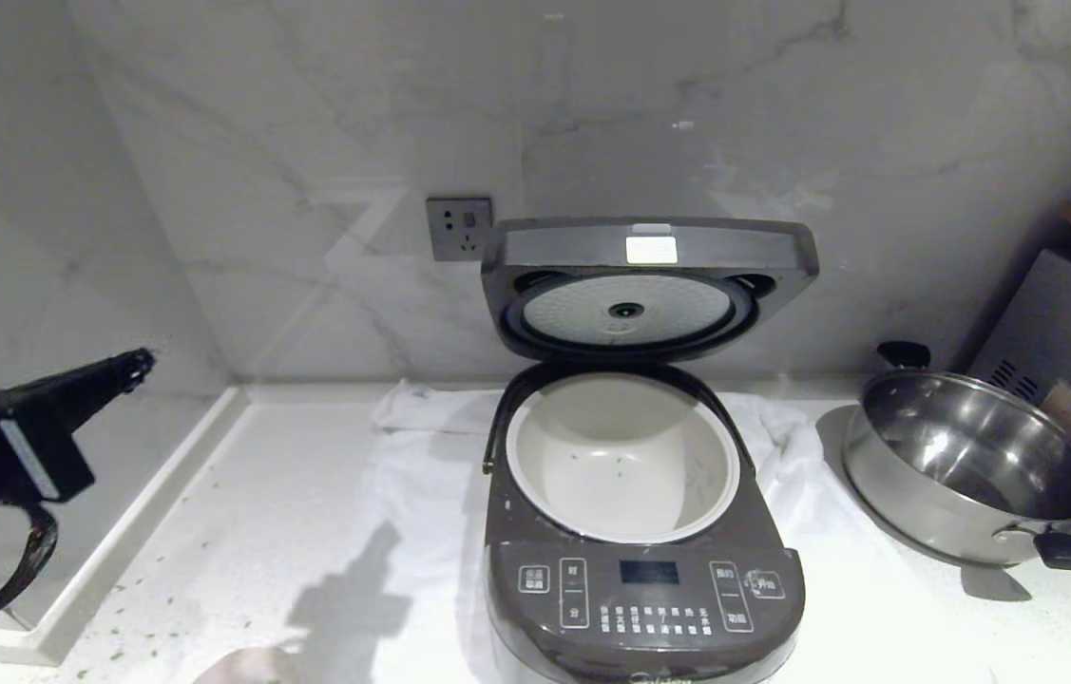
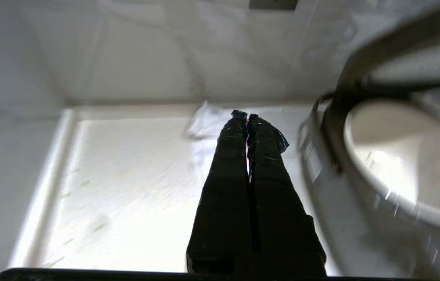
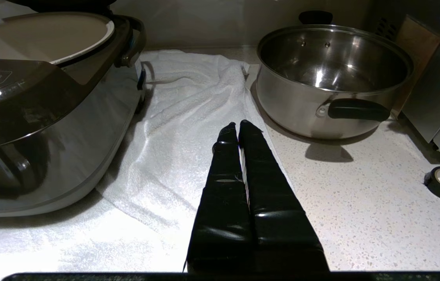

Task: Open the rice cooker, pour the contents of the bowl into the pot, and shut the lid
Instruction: Turn on the tap

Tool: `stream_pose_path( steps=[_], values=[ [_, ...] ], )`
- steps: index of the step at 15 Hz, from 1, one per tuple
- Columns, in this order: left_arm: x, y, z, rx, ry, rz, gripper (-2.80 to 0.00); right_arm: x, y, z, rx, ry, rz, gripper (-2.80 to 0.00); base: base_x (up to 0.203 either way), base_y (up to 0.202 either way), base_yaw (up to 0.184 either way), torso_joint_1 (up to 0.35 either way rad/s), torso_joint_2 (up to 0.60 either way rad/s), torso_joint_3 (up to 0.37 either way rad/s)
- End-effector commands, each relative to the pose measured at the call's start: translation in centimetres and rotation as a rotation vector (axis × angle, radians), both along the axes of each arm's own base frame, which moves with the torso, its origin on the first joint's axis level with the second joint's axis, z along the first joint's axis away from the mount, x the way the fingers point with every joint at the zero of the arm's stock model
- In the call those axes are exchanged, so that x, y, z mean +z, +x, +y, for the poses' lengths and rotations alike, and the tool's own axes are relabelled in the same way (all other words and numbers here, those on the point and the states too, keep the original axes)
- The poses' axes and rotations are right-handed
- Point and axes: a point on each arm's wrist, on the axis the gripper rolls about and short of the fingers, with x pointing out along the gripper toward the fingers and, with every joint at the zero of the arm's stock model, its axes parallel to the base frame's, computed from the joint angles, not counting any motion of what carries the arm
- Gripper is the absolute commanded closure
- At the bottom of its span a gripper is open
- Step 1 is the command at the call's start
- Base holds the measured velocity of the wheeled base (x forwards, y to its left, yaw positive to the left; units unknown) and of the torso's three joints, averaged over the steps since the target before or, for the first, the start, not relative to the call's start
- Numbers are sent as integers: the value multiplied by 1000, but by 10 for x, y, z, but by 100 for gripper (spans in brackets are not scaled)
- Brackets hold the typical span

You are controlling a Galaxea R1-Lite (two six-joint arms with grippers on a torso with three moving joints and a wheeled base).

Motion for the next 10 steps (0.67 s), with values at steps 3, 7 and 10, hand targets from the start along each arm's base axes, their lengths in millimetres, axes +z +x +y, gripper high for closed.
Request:
stream_pose_path(
  steps=[3,7,10],
  values=[
    [-9,-78,18,9,28,-74,0,0,0,0,1,0,0,0,0,0,0,0,0,0],
    [-24,-129,29,29,55,-115,0,0,0,0,1,0,0,0,0,0,0,0,0,0],
    [-36,-156,35,176,145,-137,0,0,0,0,0,0,0,0,0,0,0,0,0,0]
  ],
)
